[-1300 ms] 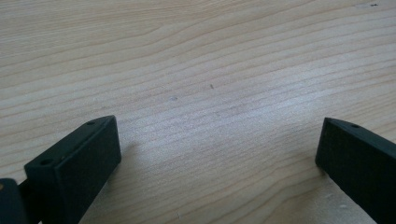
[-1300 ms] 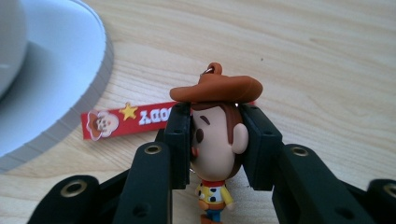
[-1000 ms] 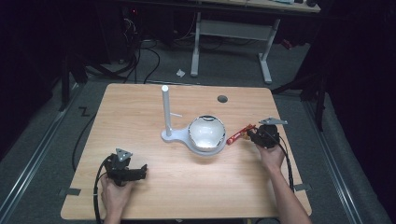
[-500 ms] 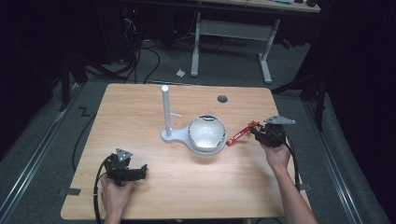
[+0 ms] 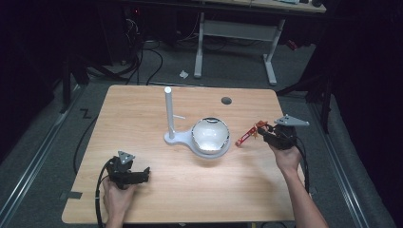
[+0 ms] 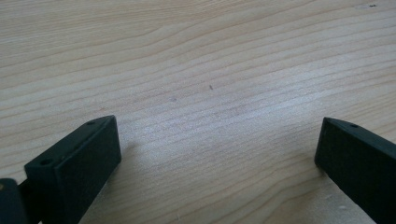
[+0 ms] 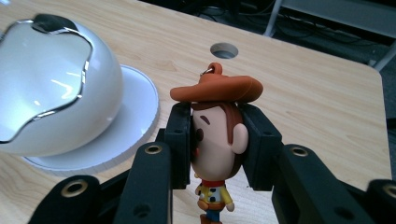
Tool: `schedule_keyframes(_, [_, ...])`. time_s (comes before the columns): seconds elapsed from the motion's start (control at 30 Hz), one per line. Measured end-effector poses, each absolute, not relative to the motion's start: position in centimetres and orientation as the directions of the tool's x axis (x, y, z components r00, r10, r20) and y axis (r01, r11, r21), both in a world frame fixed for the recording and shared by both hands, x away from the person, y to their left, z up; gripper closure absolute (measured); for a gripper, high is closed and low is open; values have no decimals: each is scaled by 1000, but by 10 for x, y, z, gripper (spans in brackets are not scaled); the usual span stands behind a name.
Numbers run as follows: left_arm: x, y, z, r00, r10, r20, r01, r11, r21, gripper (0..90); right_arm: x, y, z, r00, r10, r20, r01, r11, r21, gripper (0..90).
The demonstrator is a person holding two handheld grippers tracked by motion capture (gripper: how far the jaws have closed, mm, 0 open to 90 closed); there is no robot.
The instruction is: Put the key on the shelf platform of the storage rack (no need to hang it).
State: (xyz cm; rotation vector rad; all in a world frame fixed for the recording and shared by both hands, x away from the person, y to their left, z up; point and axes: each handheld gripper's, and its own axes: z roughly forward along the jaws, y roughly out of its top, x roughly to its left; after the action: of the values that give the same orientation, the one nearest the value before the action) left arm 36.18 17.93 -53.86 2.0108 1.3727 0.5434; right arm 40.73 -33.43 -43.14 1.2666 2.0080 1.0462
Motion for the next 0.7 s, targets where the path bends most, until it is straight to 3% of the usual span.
schedule_keyframes(0.7, [362, 179, -539, 369, 929, -17, 666, -252, 702, 6, 381, -325, -396, -512, 857, -53, 406, 296, 864, 679])
